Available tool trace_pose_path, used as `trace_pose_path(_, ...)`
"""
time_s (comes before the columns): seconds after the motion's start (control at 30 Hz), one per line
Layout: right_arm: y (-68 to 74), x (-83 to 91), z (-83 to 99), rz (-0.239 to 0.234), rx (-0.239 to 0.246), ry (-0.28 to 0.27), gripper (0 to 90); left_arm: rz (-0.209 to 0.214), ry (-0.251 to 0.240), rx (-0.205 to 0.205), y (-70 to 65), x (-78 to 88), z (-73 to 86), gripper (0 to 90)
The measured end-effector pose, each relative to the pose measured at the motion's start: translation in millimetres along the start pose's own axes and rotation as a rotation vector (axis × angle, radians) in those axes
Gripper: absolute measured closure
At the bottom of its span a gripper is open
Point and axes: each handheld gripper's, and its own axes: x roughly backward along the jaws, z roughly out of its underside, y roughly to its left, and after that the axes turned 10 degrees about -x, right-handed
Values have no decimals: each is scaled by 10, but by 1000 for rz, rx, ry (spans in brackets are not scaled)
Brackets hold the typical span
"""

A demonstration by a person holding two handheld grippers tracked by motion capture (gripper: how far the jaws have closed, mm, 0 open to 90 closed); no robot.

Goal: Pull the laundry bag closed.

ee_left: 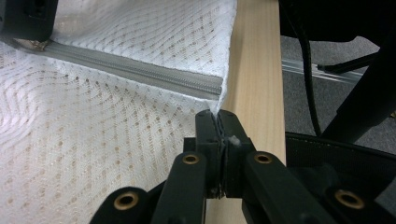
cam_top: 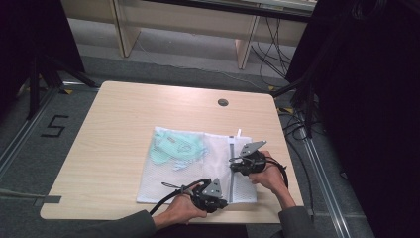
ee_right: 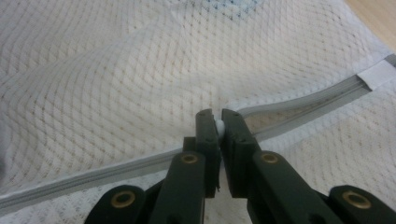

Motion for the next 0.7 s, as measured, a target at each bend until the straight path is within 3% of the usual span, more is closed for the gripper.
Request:
trace_pose_path(0.33,-43,-33,-3,-3,-8,-24,866,-3,-6,5,12,-3,-2,882)
trace_pose_path(0.7,-111,-50,-55,28,-25,-24,866,6,1,-3,-2,-3,-6,882)
